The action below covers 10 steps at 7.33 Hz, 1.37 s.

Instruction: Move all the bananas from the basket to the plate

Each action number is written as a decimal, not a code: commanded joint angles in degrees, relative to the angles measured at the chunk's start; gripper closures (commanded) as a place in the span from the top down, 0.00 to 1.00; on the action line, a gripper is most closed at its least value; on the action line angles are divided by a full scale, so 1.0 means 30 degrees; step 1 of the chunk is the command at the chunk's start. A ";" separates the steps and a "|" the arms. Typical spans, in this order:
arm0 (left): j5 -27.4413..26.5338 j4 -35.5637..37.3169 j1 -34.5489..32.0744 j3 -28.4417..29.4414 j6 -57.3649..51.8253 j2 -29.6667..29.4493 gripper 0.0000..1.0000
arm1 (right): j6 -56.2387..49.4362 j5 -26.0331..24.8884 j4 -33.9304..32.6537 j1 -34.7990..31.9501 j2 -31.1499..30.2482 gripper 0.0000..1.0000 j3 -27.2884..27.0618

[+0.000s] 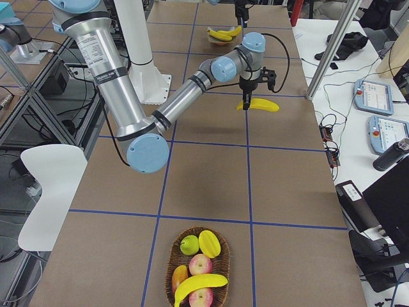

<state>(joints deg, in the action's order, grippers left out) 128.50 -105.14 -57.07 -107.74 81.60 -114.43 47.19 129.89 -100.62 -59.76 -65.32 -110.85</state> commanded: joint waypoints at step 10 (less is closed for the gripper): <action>-0.0206 -1.0682 0.3642 0.2572 1.2724 -0.4655 0.99 | 0.6314 0.0151 0.5458 0.5796 0.2755 0.00 -0.1408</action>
<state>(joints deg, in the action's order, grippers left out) 128.08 -135.68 -46.97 -100.51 116.33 -127.13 61.88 130.41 -88.51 -43.04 -58.14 -117.20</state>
